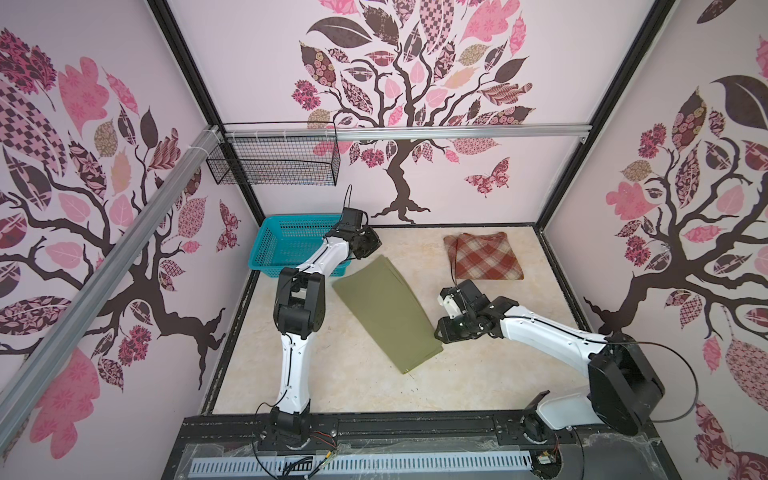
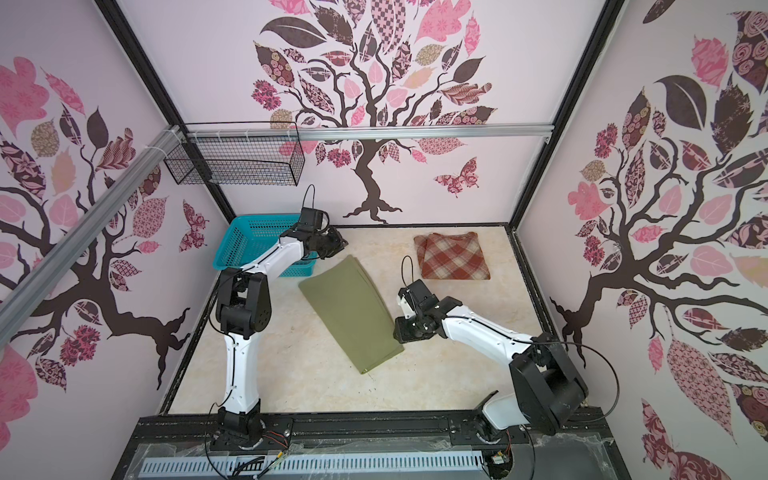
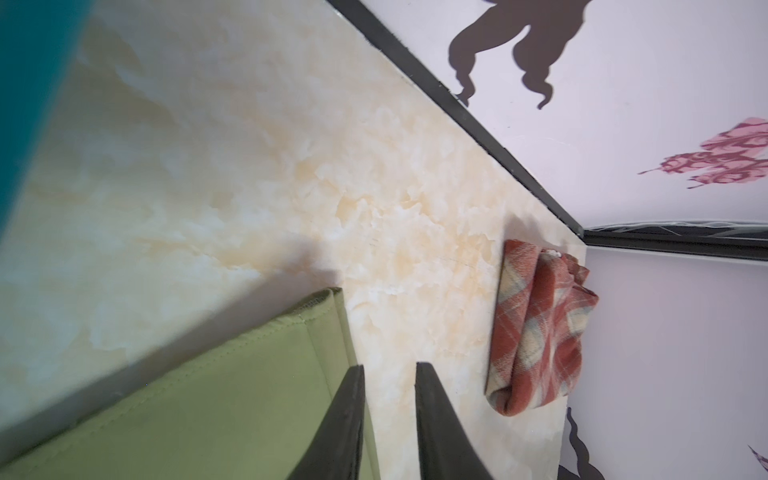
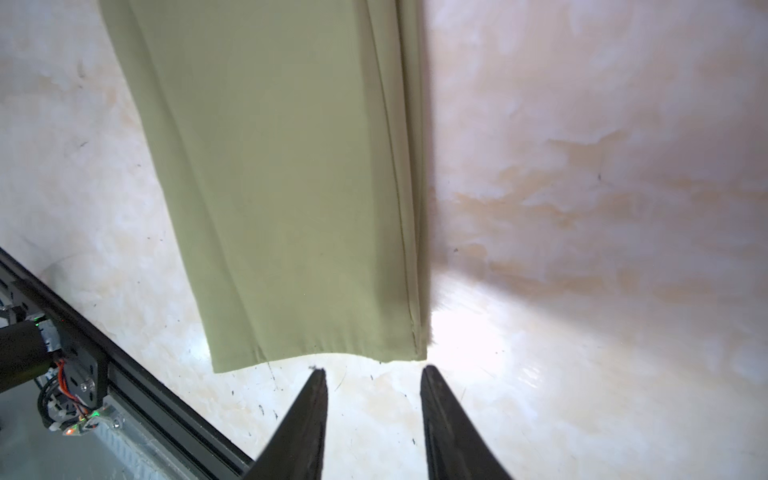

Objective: Fold and stack the skirts

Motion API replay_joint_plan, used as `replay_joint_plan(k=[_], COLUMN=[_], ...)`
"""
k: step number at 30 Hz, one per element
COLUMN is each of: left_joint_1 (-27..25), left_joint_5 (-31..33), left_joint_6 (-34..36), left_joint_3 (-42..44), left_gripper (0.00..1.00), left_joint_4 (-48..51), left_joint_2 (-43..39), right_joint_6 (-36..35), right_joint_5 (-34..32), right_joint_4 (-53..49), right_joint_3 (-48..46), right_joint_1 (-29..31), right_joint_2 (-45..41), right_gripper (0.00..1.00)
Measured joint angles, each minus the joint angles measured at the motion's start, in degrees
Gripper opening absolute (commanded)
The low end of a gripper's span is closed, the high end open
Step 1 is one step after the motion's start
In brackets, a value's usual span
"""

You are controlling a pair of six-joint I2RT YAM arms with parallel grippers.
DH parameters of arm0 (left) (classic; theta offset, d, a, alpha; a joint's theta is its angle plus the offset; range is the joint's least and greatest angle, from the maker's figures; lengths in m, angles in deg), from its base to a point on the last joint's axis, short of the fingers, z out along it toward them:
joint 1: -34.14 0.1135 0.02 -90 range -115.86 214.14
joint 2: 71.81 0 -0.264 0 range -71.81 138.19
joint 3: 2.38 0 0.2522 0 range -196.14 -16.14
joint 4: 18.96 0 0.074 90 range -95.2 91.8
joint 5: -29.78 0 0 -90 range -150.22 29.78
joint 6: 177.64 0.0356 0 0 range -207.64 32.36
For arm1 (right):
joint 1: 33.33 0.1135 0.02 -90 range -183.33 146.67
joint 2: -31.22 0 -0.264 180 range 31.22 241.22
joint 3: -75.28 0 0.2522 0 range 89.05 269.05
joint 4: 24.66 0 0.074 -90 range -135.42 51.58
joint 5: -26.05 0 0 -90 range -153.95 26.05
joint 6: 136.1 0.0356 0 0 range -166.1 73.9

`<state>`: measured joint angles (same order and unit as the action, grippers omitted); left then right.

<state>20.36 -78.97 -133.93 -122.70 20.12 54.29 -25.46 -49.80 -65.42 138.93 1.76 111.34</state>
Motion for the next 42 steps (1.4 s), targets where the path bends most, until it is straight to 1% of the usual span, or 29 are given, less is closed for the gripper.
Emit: replay_joint_plan(k=[2, 5, 11, 19, 24, 29, 36, 42], left_joint_1=[0.0, 0.0, 0.0, 0.0, 0.0, 0.0, -0.2, -0.6], left_joint_5=[-0.7, -1.4, -3.2, -2.5, -2.3, -2.3, -1.8, -1.2], left_joint_6=[0.3, 1.0, 2.9, 4.5, 5.0, 5.7, 6.3, 7.1], left_joint_3=[1.8, 6.2, 16.9, 28.5, 30.9, 32.4, 33.2, 33.2], left_gripper=[0.22, 0.22, 0.22, 0.22, 0.22, 0.22, 0.22, 0.22], left_joint_4=[-0.2, -0.4, -1.0, 0.1, -0.6, -2.1, -3.1, -2.4], left_joint_2=[-2.6, -7.2, -14.4, -15.8, -16.7, -17.0, -17.3, -17.4], right_joint_6=[0.4, 0.9, 3.0, 5.2, 5.7, 7.8, 10.5, 10.9], right_joint_5=[0.0, -0.2, -0.1, 0.4, -0.2, -0.6, -0.7, -0.9], right_joint_4=[0.7, 1.5, 4.9, 9.6, 11.6, 15.3, 18.7, 19.8], right_joint_3=[0.1, 0.1, -0.5, -1.8, -2.4, -5.4, -8.8, -9.0], right_joint_1=[0.1, 0.9, 2.3, 2.4, 2.4, 2.4, 2.3, 2.3], right_joint_2=[-0.6, -0.7, -0.7, -0.2, 1.9, 3.4, 5.1, 6.2], right_gripper=[0.14, 0.00, 0.00, 0.00, 0.00, 0.00, 0.00, 0.00])
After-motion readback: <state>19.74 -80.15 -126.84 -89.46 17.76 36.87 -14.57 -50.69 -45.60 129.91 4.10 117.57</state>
